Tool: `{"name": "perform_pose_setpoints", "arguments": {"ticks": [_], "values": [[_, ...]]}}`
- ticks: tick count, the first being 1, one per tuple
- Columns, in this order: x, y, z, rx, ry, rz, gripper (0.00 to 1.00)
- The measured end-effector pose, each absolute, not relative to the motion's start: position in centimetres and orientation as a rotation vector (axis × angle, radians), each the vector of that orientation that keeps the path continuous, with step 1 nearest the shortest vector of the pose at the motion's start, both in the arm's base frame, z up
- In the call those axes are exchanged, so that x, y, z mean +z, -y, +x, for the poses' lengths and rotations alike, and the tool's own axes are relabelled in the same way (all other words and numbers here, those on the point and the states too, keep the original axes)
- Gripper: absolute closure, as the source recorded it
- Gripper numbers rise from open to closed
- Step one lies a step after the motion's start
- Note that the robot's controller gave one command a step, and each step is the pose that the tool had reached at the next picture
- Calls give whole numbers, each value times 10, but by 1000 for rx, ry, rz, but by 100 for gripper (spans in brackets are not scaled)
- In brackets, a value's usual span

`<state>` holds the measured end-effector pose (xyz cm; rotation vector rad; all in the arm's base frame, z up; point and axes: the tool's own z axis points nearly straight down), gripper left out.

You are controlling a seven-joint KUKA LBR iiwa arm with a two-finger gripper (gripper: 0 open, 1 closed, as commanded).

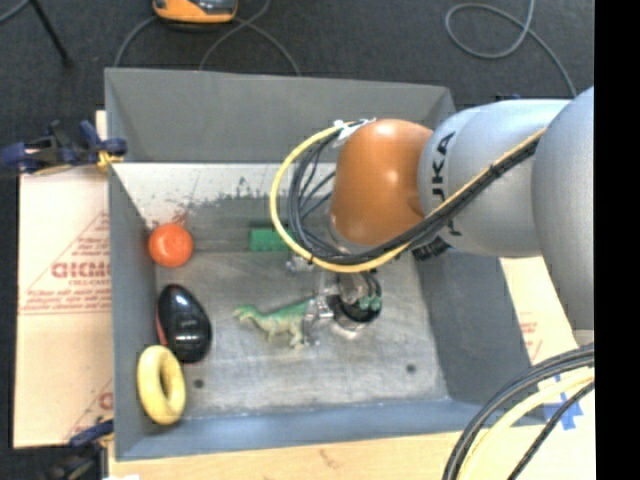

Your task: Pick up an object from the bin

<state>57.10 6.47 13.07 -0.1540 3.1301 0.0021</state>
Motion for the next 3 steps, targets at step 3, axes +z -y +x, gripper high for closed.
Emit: {"name": "perform_pose_setpoints", "arguments": {"ticks": [3], "values": [[171,-53,606,1,-3123,-305,100]]}}
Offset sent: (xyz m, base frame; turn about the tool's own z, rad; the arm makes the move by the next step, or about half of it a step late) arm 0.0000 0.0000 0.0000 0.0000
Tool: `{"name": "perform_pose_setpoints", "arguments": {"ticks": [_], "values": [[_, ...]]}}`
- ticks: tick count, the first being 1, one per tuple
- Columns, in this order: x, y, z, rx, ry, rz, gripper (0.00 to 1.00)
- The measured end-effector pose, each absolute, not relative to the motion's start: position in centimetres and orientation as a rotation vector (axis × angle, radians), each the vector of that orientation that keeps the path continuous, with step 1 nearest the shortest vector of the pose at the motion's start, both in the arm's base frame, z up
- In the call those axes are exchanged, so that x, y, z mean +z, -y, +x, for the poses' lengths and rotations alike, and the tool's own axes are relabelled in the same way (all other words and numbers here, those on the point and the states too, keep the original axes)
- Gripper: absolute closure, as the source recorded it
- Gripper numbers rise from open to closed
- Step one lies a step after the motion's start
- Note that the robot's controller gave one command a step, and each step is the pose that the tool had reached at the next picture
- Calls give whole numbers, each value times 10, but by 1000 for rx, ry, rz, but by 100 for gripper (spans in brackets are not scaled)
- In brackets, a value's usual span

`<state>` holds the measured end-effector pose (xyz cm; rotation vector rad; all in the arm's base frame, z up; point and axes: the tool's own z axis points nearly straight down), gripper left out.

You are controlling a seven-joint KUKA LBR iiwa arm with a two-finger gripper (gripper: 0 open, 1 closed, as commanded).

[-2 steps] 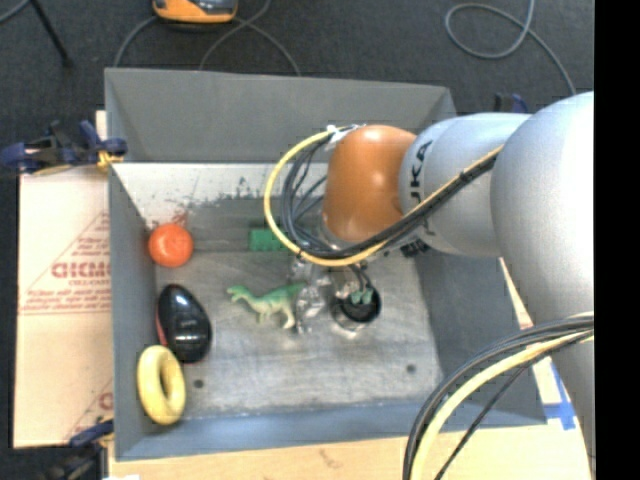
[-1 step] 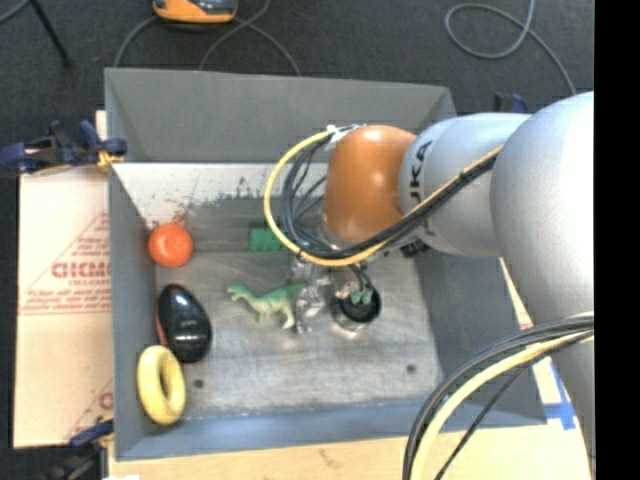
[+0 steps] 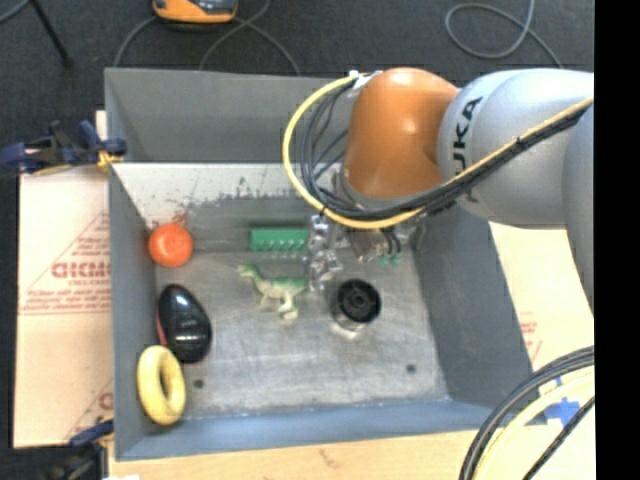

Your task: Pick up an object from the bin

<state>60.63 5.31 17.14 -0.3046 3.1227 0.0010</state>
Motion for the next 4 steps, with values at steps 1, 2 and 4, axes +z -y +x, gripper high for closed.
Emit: {"name": "perform_pose_setpoints", "arguments": {"ticks": [1,2,4], "values": [[171,-53,606,2,-3123,-303,100],[216,-54,609,-1,-3120,-389,100],[144,-69,611,1,-3077,-634,0]]}}
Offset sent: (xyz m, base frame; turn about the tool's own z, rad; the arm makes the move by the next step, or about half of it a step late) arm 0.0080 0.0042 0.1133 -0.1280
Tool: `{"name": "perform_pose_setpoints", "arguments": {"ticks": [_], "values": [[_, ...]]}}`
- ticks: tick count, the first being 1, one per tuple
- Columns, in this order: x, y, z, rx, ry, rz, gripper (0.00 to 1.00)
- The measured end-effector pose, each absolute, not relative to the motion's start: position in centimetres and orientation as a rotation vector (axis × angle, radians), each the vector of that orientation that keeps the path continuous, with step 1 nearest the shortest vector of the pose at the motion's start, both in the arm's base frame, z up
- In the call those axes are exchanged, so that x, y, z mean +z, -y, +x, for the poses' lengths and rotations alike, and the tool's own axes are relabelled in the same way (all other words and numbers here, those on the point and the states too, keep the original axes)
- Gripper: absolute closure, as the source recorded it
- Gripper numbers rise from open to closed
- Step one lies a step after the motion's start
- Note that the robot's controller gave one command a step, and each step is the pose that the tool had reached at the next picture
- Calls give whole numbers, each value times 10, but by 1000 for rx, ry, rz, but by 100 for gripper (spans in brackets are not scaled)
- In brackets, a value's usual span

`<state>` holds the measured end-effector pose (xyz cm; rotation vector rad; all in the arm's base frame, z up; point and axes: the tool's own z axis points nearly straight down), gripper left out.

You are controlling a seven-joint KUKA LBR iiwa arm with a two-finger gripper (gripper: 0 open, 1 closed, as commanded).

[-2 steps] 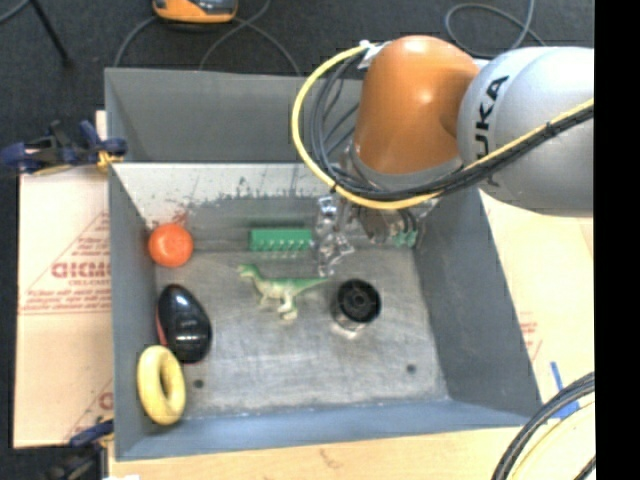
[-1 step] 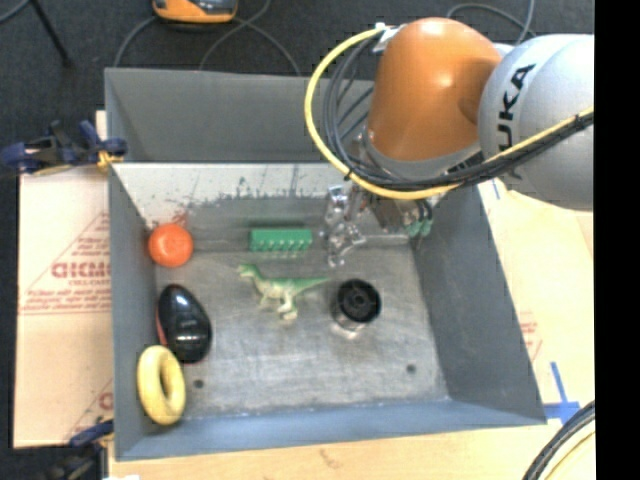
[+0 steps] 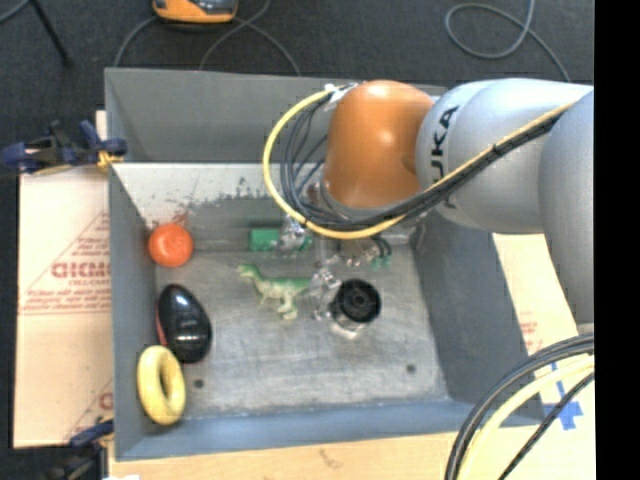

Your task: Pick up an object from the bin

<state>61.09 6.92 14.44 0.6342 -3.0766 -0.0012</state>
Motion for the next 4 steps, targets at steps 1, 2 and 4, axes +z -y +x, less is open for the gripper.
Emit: {"name": "perform_pose_setpoints", "arguments": {"ticks": [1,2,4], "values": [[147,-69,612,-1,3082,633,0],[76,-44,622,6,2835,1376,100],[118,-35,618,-4,2824,1373,100]]}}
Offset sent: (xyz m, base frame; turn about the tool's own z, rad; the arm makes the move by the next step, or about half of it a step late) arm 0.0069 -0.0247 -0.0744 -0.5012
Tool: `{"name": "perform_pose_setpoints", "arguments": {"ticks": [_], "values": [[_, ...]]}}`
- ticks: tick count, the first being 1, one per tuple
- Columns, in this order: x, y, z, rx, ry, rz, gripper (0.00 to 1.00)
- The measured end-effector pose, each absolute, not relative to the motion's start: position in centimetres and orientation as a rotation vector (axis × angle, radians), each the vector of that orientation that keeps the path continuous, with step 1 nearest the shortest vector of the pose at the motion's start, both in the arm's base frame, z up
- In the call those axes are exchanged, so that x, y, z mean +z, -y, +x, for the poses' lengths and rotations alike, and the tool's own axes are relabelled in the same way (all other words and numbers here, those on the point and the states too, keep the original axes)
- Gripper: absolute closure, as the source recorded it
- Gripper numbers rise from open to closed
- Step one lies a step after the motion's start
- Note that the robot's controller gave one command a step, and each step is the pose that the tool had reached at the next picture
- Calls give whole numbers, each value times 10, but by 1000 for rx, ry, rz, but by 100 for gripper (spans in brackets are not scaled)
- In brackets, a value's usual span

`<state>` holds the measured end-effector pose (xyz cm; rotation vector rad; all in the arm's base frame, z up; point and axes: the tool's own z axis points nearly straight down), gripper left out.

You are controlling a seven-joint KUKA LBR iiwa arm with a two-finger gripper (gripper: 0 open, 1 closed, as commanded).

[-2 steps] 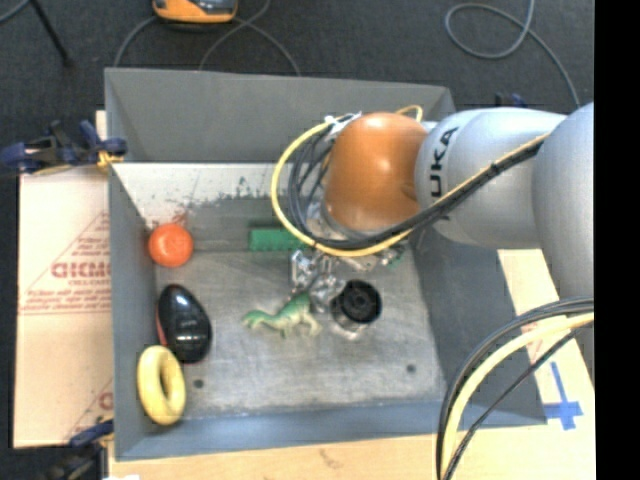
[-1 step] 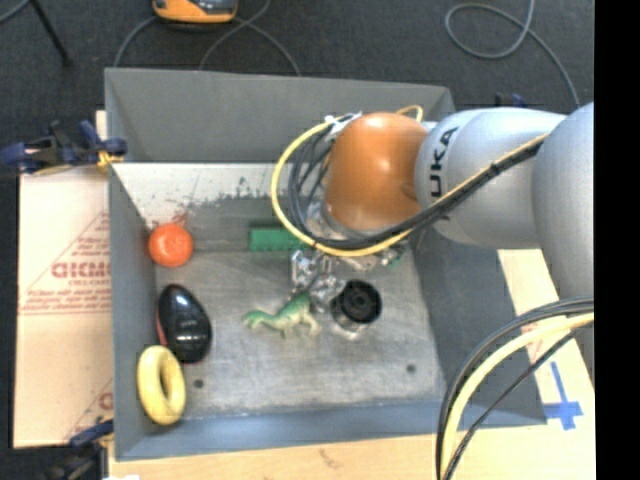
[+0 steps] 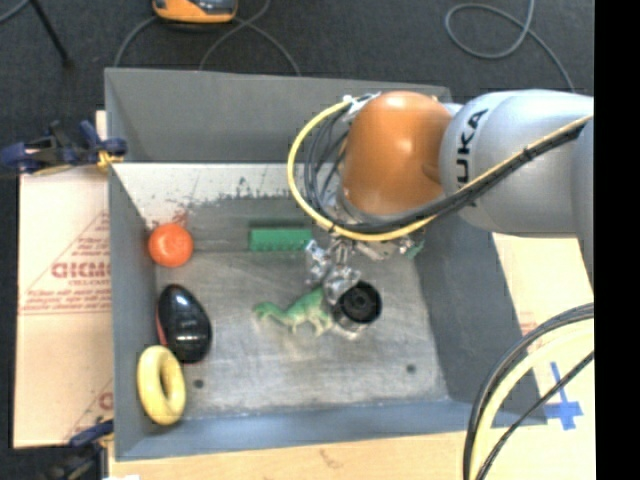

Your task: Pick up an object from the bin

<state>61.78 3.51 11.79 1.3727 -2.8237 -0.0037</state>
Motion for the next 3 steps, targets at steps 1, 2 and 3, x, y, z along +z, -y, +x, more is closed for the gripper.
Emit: {"name": "perform_pose_setpoints", "arguments": {"ticks": [1,2,3], "values": [[168,-35,623,1,2822,1386,100],[195,-34,622,5,2830,1384,100],[234,-25,627,-3,2817,1386,100]]}}
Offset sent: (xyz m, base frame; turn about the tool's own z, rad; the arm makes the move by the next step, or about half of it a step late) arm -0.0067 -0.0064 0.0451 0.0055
